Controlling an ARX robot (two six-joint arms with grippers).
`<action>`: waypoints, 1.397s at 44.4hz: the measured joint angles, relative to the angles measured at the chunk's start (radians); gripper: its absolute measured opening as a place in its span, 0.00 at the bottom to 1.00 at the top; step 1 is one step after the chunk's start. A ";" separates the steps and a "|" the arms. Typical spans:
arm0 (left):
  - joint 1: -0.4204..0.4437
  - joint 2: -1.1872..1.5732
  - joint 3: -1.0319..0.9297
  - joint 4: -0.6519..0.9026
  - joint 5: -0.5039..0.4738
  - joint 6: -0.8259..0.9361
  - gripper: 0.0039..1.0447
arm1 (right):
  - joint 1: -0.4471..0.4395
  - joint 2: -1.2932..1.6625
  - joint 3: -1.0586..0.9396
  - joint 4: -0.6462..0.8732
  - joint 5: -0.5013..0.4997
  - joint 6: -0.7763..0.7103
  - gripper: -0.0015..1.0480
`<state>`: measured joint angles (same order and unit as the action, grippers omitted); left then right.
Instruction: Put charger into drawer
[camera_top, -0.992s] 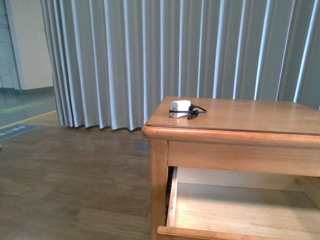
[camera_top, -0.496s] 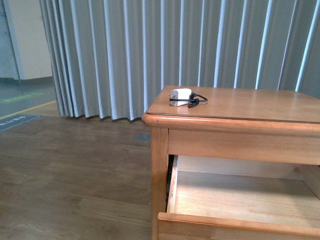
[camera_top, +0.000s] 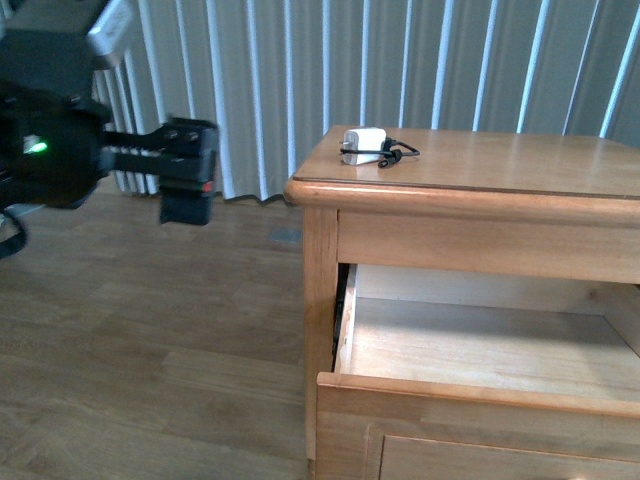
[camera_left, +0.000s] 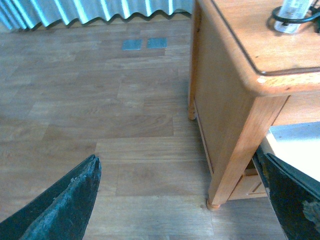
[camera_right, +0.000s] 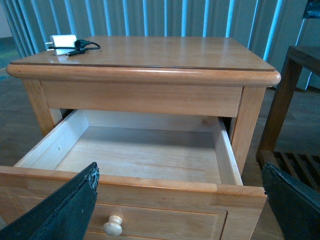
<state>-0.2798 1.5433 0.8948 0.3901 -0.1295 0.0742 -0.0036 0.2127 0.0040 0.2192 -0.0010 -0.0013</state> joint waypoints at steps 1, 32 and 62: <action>-0.008 0.023 0.030 -0.009 0.001 0.013 0.94 | 0.000 0.000 0.000 0.000 0.000 0.000 0.92; -0.102 0.577 0.840 -0.163 0.147 0.141 0.94 | 0.000 0.000 0.000 0.000 0.000 0.000 0.92; -0.103 0.835 1.102 -0.137 0.257 -0.027 0.91 | 0.000 -0.001 0.000 0.000 0.000 0.000 0.92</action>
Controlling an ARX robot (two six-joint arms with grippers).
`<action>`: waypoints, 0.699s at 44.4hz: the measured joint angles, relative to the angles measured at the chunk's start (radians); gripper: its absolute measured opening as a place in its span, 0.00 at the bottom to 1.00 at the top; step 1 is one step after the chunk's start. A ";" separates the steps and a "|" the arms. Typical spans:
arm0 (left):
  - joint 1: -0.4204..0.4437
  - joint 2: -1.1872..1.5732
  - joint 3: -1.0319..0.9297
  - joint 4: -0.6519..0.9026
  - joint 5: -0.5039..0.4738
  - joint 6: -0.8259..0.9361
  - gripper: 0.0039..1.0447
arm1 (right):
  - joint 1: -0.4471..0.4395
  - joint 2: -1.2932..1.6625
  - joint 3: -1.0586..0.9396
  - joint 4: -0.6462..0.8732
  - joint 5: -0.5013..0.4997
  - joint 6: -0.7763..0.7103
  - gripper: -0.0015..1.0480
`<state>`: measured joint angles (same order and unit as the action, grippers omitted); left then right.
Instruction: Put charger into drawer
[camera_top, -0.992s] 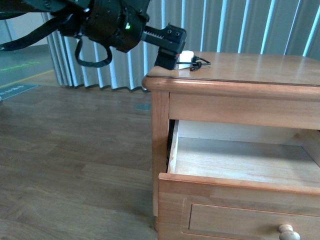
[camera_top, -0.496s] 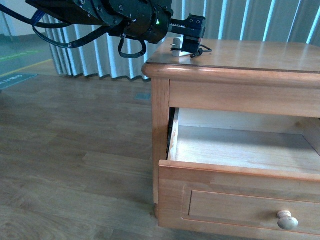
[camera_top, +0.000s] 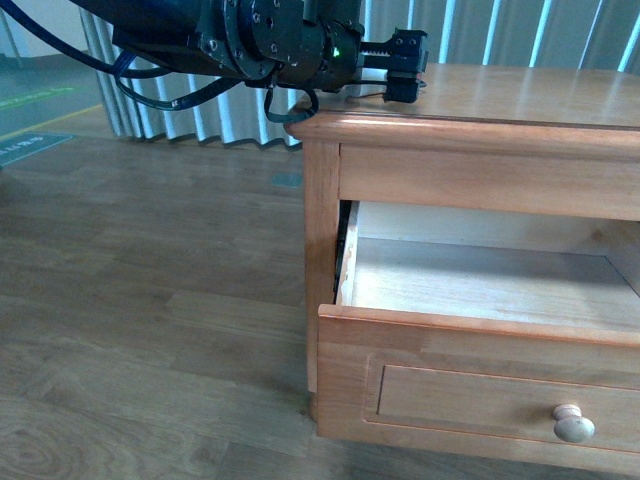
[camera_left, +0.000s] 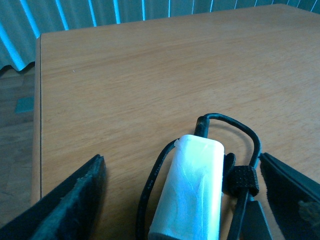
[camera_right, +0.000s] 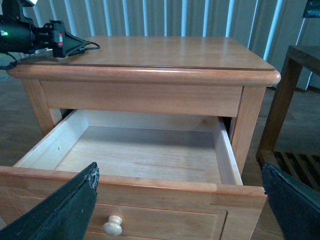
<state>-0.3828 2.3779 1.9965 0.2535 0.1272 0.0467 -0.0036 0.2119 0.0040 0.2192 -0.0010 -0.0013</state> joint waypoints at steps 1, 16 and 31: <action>0.000 0.001 0.002 0.000 0.000 0.000 0.88 | 0.000 0.000 0.000 0.000 0.000 0.000 0.92; -0.006 0.000 -0.030 0.048 0.000 -0.048 0.29 | 0.000 0.000 0.000 0.000 0.000 0.000 0.92; -0.067 -0.188 -0.309 0.193 -0.003 -0.086 0.28 | 0.000 -0.001 0.000 0.000 0.000 0.000 0.92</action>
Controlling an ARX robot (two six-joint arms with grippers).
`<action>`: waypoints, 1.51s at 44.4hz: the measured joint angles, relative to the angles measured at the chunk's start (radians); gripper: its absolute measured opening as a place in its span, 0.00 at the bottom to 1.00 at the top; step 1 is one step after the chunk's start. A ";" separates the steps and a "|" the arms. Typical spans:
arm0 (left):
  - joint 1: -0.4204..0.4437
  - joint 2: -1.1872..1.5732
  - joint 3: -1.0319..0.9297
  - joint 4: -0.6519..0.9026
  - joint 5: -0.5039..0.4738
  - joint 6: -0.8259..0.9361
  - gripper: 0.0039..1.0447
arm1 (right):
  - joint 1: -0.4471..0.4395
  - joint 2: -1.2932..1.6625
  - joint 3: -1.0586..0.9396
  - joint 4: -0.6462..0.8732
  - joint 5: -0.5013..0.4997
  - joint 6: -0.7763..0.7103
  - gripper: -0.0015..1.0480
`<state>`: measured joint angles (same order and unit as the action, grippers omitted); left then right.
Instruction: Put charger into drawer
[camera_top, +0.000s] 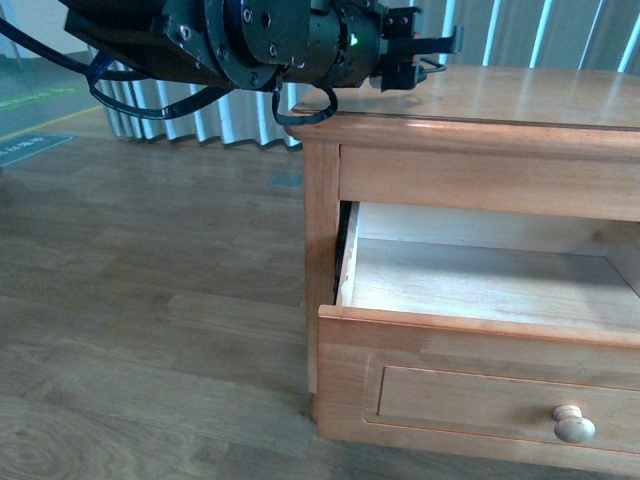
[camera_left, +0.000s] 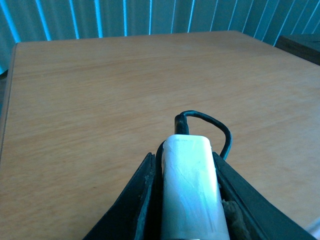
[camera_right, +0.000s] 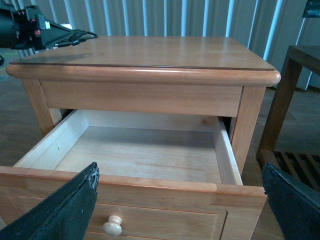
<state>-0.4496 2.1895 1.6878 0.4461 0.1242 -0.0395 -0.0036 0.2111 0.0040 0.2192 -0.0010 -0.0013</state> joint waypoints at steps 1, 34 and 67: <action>-0.010 -0.025 -0.027 0.007 -0.002 -0.007 0.28 | 0.000 0.000 0.000 0.000 0.000 0.000 0.92; -0.184 -0.159 -0.431 0.130 -0.078 -0.070 0.38 | 0.000 0.000 0.000 0.000 0.000 0.000 0.92; -0.095 -0.675 -0.801 0.160 -0.493 -0.033 0.94 | 0.000 0.000 0.000 0.000 0.000 0.000 0.92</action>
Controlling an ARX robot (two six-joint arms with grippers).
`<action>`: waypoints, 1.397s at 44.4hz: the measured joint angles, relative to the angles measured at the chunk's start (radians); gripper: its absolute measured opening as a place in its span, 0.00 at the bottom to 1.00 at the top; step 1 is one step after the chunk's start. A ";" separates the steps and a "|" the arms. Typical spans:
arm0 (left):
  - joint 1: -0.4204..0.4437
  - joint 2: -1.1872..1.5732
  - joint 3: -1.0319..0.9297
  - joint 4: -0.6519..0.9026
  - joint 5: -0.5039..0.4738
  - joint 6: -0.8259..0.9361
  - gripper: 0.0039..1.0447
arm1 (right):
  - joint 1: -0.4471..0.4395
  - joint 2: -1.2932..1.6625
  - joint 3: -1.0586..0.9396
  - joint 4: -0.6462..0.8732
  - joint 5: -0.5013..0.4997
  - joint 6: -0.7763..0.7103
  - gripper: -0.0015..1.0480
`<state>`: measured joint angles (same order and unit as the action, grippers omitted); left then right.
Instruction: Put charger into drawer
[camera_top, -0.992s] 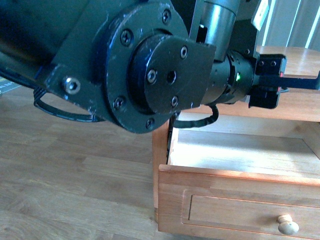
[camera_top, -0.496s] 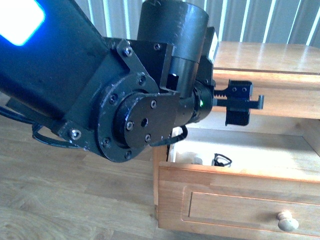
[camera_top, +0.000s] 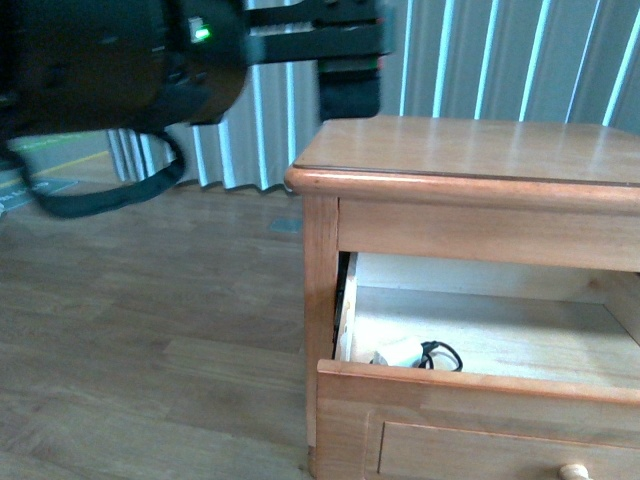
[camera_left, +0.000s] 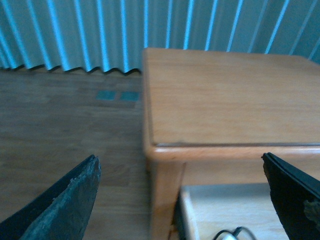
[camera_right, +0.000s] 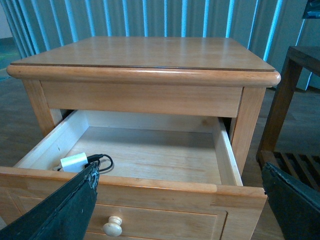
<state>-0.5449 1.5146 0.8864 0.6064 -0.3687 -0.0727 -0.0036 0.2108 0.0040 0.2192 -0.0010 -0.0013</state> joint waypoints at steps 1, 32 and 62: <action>0.002 -0.043 -0.042 -0.005 -0.029 0.000 0.94 | 0.000 0.000 0.000 0.000 0.000 0.000 0.92; -0.114 -1.001 -0.605 -0.427 -0.580 -0.179 0.94 | 0.000 0.000 0.000 0.000 0.000 0.000 0.92; 0.309 -1.406 -0.784 -0.599 0.144 0.055 0.05 | 0.000 -0.001 0.000 0.000 0.000 0.000 0.92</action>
<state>-0.2359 0.1085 0.1020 0.0074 -0.2245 -0.0177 -0.0036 0.2100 0.0040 0.2192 -0.0010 -0.0013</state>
